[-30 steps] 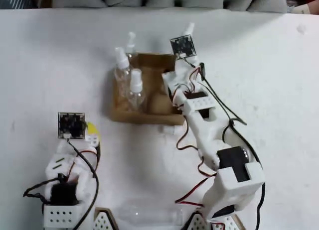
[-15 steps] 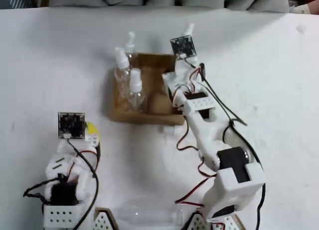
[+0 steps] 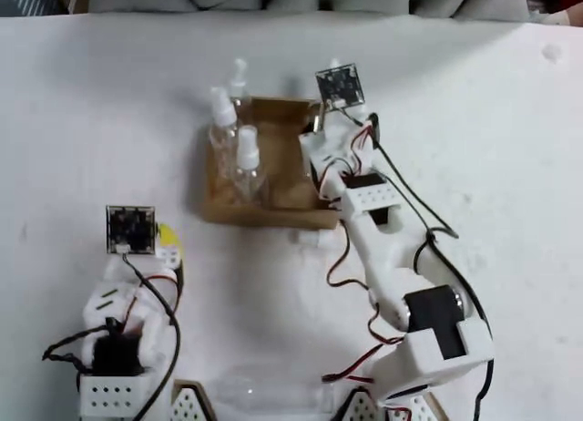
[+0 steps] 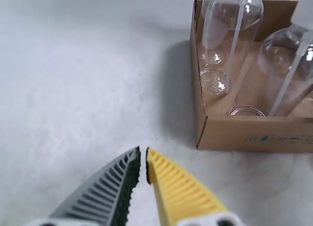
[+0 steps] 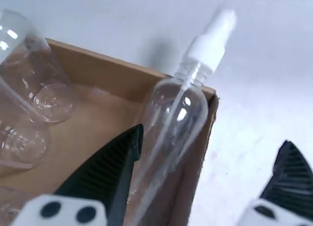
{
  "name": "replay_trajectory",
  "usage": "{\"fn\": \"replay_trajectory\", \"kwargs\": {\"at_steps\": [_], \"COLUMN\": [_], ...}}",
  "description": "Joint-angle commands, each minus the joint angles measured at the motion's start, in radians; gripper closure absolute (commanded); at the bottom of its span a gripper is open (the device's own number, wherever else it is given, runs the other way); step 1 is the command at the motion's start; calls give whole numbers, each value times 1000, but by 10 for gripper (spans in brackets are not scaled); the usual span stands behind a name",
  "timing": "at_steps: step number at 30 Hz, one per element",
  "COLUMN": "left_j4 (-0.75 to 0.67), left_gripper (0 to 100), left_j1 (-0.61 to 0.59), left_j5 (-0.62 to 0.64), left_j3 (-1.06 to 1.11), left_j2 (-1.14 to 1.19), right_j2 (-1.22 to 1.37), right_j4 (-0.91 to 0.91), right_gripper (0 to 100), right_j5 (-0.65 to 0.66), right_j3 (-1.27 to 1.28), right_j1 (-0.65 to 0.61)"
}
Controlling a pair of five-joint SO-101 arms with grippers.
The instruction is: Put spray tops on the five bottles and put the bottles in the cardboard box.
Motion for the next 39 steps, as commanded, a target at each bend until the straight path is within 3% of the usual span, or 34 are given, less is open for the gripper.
{"fn": "replay_trajectory", "kwargs": {"at_steps": [1, 12, 23, 27, 31, 39], "left_j4": [-35, -35, -32, -31, -31, -29], "left_gripper": [980, 980, 980, 980, 980, 980], "left_j1": [-8, -8, -8, -8, -8, -8], "left_j5": [-11, -11, -11, -11, -11, -11], "left_j3": [-2, -2, -2, -2, -2, -2], "left_j2": [-13, -13, -13, -13, -13, -13], "right_j2": [-50, -134, -455, -476, -460, -397], "right_j4": [-2, 44, 579, 704, 676, 616], "right_gripper": [640, 640, 647, 750, 841, 830], "right_j5": [-5, 5, 5, -5, -5, -6], "right_j3": [-11, 14, 110, 120, 120, 114], "right_j1": [-12, 10, 96, 97, 91, 15]}}
